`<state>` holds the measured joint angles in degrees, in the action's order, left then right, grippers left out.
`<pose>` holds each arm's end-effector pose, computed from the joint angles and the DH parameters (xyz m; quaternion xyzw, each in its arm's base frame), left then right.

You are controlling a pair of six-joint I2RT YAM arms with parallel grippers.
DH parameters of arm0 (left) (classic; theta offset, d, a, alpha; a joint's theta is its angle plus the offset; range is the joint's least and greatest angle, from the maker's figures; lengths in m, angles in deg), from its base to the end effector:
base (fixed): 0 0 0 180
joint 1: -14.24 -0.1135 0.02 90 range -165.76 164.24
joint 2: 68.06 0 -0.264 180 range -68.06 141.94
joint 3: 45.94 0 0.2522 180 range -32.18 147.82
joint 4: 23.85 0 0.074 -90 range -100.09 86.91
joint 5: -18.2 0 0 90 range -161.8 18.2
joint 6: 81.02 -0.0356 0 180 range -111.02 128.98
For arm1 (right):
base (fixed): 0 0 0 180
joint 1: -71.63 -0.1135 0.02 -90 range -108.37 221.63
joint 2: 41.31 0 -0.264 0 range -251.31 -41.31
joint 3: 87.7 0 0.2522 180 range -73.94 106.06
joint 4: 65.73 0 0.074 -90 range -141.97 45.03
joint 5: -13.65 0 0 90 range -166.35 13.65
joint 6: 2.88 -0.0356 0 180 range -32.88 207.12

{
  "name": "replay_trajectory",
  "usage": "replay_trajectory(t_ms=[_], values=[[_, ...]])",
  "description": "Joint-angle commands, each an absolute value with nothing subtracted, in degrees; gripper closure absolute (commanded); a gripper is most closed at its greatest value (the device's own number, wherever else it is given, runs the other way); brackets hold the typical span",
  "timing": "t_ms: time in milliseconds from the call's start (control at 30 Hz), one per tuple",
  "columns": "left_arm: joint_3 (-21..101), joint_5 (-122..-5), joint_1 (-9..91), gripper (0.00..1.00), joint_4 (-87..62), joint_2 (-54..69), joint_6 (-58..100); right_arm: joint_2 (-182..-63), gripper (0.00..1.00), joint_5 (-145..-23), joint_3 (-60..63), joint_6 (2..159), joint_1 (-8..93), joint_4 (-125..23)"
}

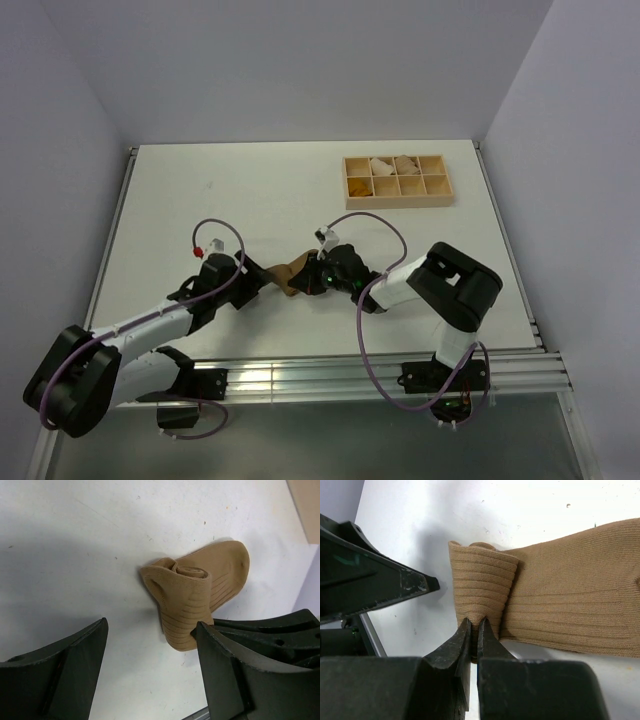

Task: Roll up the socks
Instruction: Roll the sock at the center of the board.

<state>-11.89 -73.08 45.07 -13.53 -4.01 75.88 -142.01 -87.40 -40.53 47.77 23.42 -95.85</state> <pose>0.1777 -0.1051 0.1539 -0.2854 0.8614 -0.3097 0.2840 0.2074 0.2423 0.1268 -0.1170 0.8254 0.4362 0.3388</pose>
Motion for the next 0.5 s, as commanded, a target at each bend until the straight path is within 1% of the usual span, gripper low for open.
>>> replay_trajectory(t_ms=[0,133,267,467], values=[[-14.9,-71.3,45.2,0.24,-27.6,-5.6,78.5,-143.1,1.0,-88.1,-38.7,46.7,23.7,-95.3],[-15.0,-69.1,45.2,0.24,-32.0,-0.5,78.5,-143.5,1.0,-88.6,-38.3,46.0,23.7,-95.0],[-17.9,-67.6,45.2,0.25,-42.1,3.8,81.3,-143.8,1.0,-88.8,-38.1,45.6,23.8,-94.7],[-19.9,-67.4,45.3,0.26,-44.4,6.8,83.4,-144.1,1.0,-89.3,-38.2,44.9,24.1,-94.8]])
